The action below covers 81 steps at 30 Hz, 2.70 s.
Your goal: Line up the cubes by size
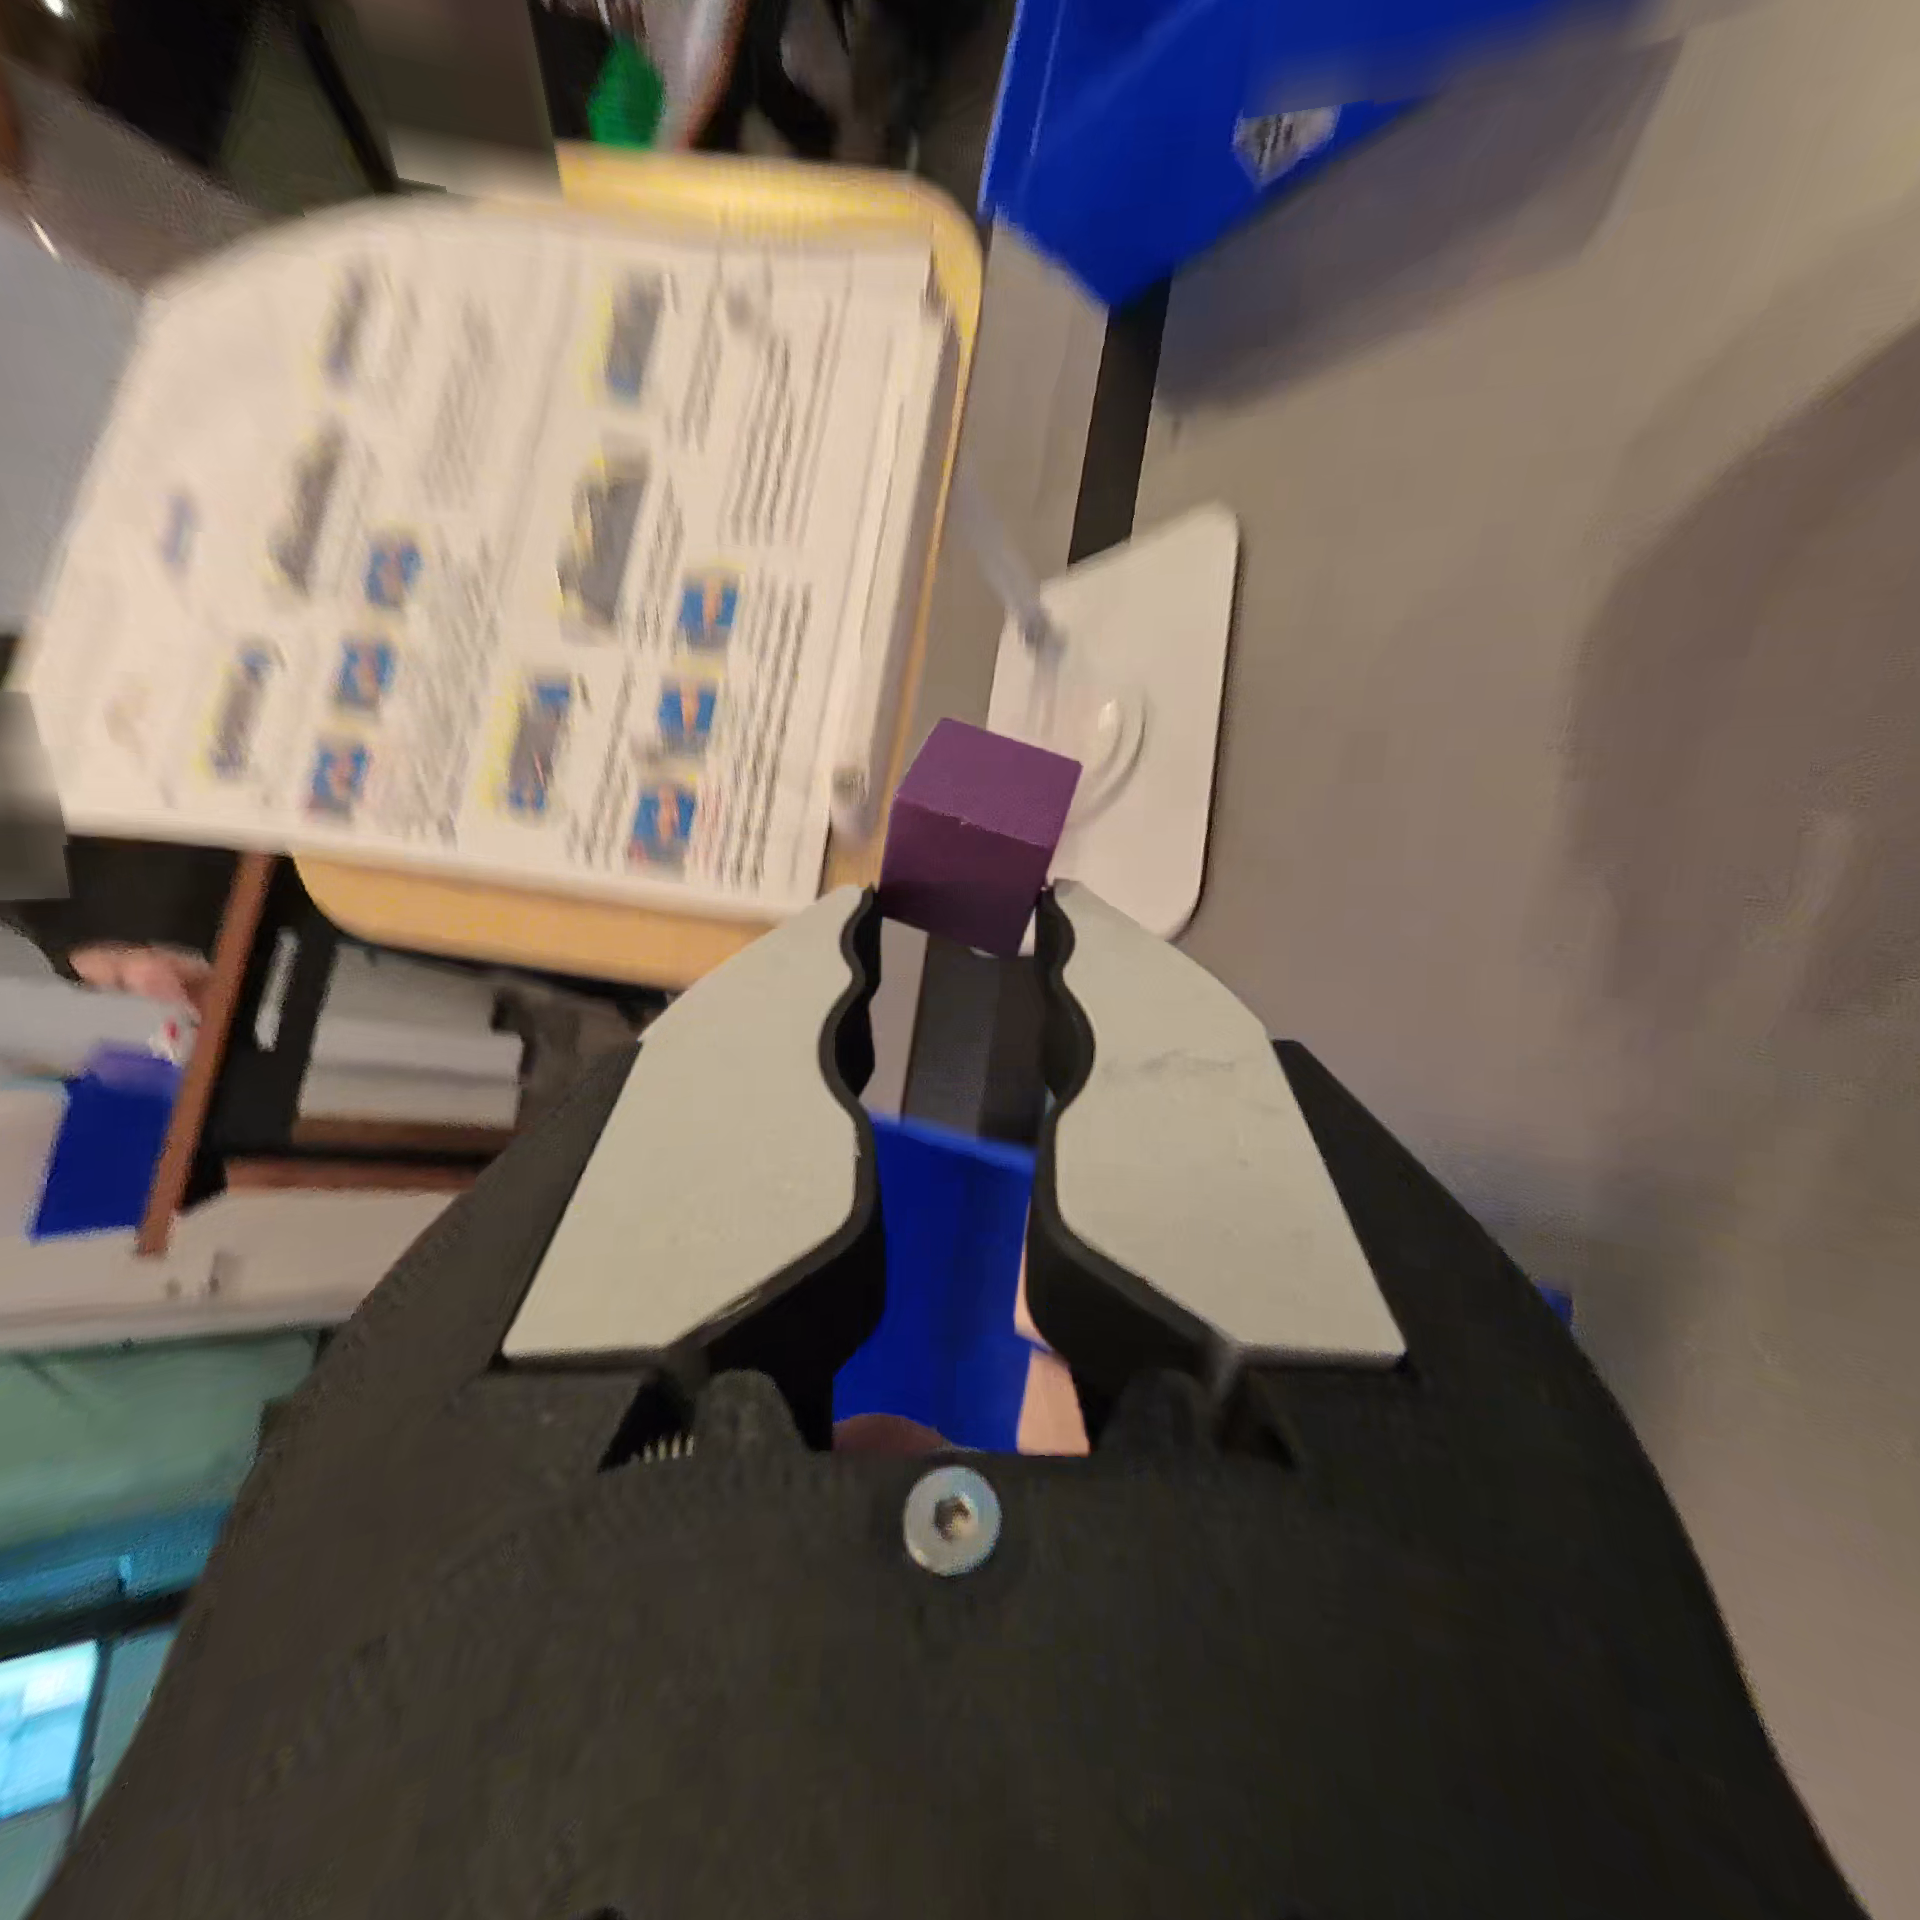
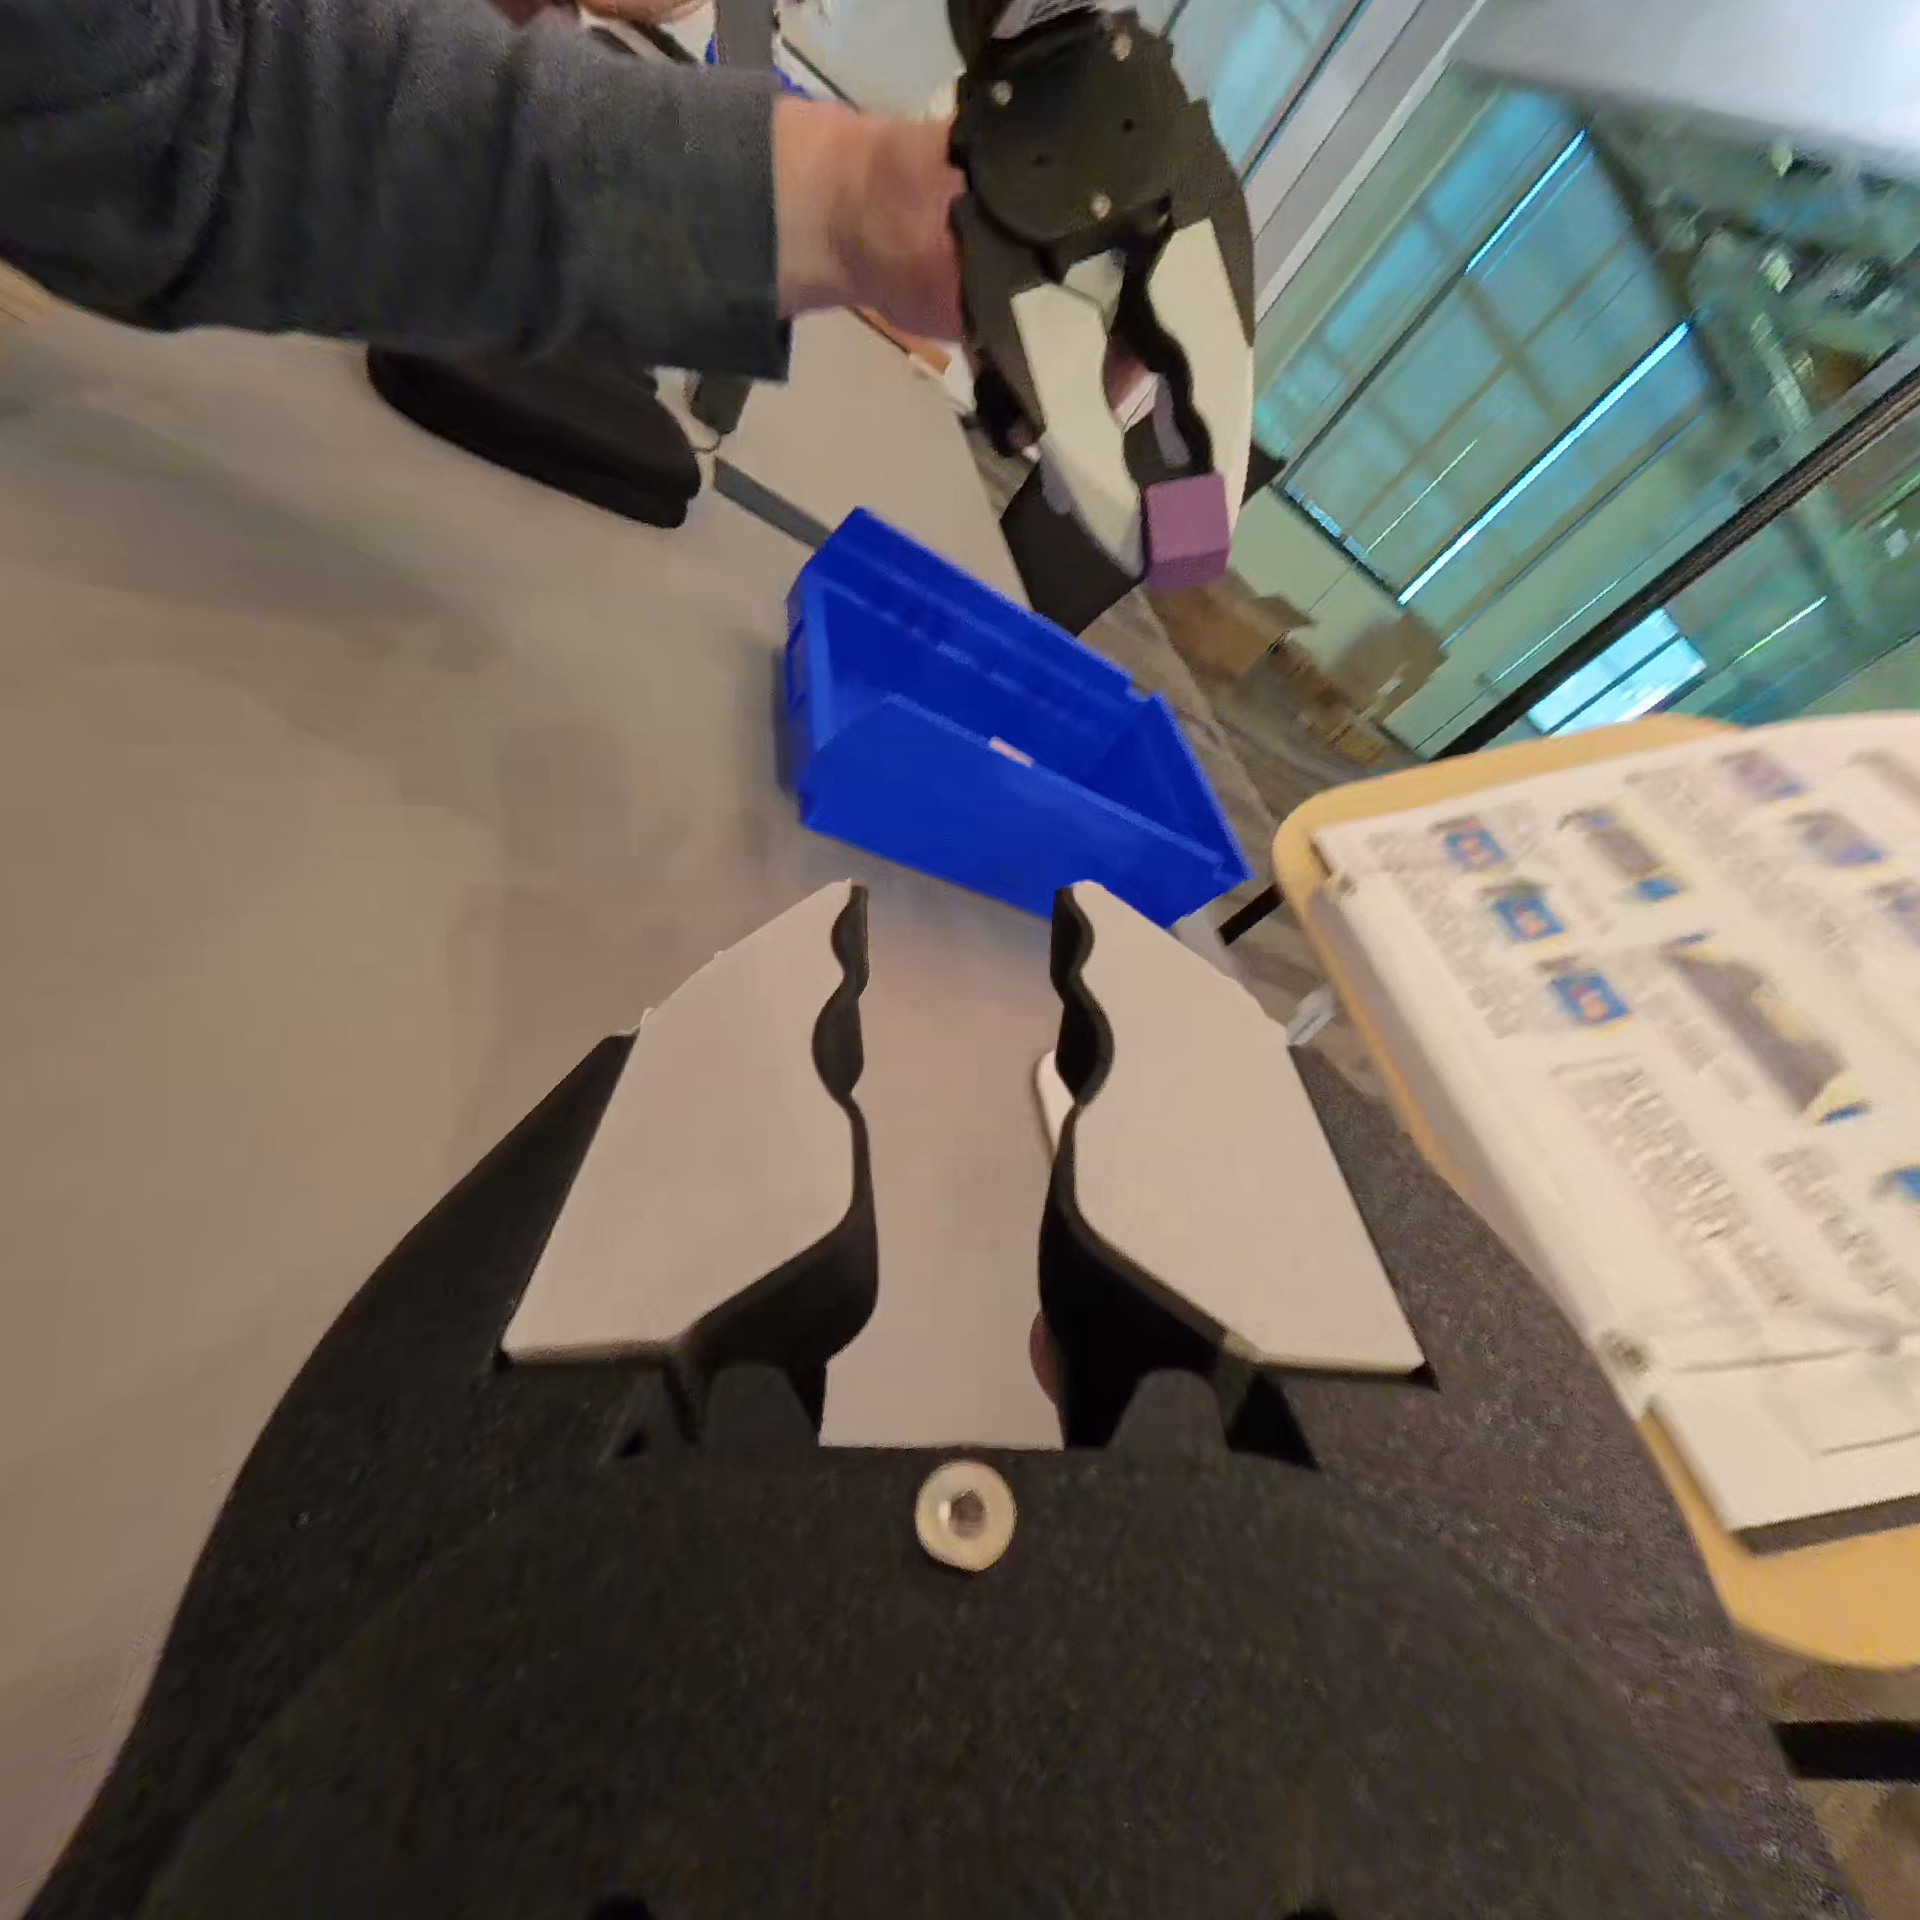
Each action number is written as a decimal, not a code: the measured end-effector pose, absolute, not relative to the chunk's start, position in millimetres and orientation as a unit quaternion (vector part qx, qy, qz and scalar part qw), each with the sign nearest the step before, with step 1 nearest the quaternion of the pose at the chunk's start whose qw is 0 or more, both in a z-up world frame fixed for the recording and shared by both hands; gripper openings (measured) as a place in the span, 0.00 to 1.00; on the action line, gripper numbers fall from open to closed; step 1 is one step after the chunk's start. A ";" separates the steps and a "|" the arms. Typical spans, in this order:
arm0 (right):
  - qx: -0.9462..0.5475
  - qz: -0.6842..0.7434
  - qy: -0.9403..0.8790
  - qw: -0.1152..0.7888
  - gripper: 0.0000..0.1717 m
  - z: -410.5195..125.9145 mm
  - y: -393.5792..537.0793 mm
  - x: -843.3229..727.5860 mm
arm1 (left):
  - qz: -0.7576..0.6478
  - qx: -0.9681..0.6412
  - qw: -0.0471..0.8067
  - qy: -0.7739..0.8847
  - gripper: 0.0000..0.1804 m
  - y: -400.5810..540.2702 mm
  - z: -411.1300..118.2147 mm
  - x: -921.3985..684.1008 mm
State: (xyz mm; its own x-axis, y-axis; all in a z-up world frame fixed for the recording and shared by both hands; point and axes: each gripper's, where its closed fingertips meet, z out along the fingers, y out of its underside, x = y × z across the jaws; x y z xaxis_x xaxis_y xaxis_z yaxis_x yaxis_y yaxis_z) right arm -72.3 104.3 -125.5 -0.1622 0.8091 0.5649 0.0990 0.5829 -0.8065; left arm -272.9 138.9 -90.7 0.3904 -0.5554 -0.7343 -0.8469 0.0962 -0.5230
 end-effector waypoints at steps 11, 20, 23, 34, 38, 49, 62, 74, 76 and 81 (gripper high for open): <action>-0.249 0.272 -0.660 0.655 0.20 -68.3 102.3 -84.2 | 0.021 -0.534 0.609 0.586 0.15 105.9 -62.5 -114.3; -0.232 0.267 -0.655 0.668 0.21 -66.8 99.8 -81.3 | -0.034 -0.518 0.629 0.579 0.15 102.8 -67.3 -88.2; -0.226 0.272 -0.656 0.667 0.21 -67.6 97.1 -82.0 | -0.039 -0.517 0.626 0.583 0.15 103.8 -70.5 -83.4; -0.207 0.286 -0.657 0.666 0.15 -60.1 87.6 -76.0 | -0.057 -0.508 0.626 0.589 0.15 97.6 -70.1 -75.1; -0.207 0.287 -0.654 0.668 0.15 -53.3 87.3 -70.6 | -0.052 -0.507 0.629 0.588 0.10 97.7 -69.0 -75.5; -0.219 0.284 -0.649 0.671 0.15 -42.6 95.2 -59.0 | -0.046 -0.516 0.629 0.579 0.11 102.1 -66.8 -78.0; -0.442 0.072 -0.696 0.562 0.15 -73.4 271.6 99.9 | 0.009 -0.526 0.641 0.560 0.02 104.1 -52.6 -105.3; -0.573 0.019 -0.762 0.300 0.15 -216.1 376.6 139.5 | 0.036 -0.533 0.623 0.571 0.02 107.9 -60.9 -104.6; -0.583 0.005 -0.770 0.259 0.15 -234.5 385.6 144.6 | 0.040 -0.534 0.623 0.571 0.02 108.9 -60.0 -107.0; -0.593 0.013 -0.782 0.191 0.15 -258.9 395.2 148.3 | 0.044 -0.536 0.623 0.569 0.02 109.6 -58.6 -111.7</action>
